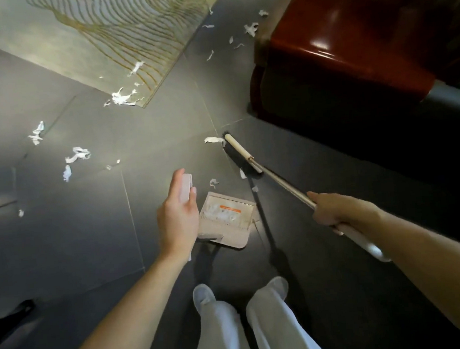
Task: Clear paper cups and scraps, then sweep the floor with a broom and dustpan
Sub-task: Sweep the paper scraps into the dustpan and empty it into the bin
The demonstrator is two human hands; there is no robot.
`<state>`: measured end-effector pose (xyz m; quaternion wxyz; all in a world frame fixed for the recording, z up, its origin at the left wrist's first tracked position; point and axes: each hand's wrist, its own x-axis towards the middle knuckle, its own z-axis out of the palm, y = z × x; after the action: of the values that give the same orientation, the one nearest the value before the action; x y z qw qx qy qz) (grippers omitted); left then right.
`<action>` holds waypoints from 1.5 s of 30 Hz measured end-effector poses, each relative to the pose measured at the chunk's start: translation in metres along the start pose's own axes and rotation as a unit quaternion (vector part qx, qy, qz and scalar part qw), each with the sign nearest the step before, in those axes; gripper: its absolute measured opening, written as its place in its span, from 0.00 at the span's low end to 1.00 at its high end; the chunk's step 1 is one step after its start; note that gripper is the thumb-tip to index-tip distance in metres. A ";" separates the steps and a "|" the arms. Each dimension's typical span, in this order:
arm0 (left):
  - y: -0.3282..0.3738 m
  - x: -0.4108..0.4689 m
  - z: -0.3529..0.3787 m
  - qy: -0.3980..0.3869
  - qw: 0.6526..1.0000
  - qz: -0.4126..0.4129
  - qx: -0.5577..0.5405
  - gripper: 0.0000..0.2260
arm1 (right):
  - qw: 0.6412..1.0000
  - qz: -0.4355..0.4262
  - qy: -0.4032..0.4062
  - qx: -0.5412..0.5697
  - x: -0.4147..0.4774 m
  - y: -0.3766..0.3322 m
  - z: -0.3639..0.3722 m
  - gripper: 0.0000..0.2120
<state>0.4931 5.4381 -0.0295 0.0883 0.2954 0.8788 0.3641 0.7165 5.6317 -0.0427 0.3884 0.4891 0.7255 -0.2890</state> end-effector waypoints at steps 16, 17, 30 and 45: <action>-0.036 0.043 -0.029 -0.022 0.996 -0.081 -0.040 0.14 | 0.974 -0.081 -0.177 0.117 -0.048 -0.048 0.037 0.29; -0.038 0.038 -0.032 -0.029 0.996 -0.075 -0.040 0.13 | 0.974 -0.078 -0.170 0.125 -0.053 -0.044 0.038 0.29; -0.025 -0.007 -0.014 -0.053 0.999 0.013 0.004 0.14 | 0.996 0.032 -0.063 0.048 -0.051 0.002 0.037 0.42; -0.032 -0.021 -0.038 -0.049 0.999 -0.021 0.004 0.14 | 0.978 -0.030 -0.181 0.103 -0.064 -0.002 0.054 0.41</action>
<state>0.4815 5.3860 -0.0252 0.1375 0.2951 0.8808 0.3438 0.7436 5.5567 -0.0175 0.4522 0.4442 0.6236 -0.4575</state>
